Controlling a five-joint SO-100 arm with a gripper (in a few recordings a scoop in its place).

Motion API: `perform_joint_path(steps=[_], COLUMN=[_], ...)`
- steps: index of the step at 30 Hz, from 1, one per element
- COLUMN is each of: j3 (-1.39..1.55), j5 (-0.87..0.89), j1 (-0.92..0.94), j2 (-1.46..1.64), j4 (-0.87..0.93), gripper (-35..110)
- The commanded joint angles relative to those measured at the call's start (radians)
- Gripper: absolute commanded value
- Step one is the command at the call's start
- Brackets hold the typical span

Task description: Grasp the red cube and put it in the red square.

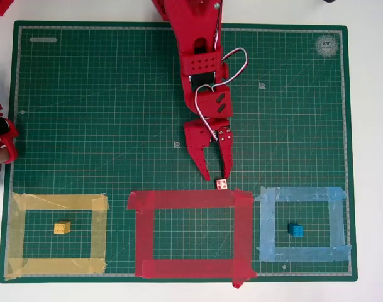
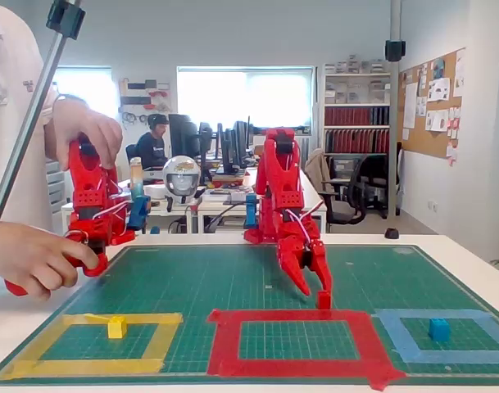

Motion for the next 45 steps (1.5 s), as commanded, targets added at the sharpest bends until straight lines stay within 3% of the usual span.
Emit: perform_joint_path(steps=[1,43,45], j3=[-0.049,-0.115,-0.118], j5=[0.011,0.005,0.008], j1=[-0.017,-0.058,-0.058], j2=[0.015,-0.035,-0.035], j4=[-0.009,-0.009,-0.009], gripper=[15,15,1])
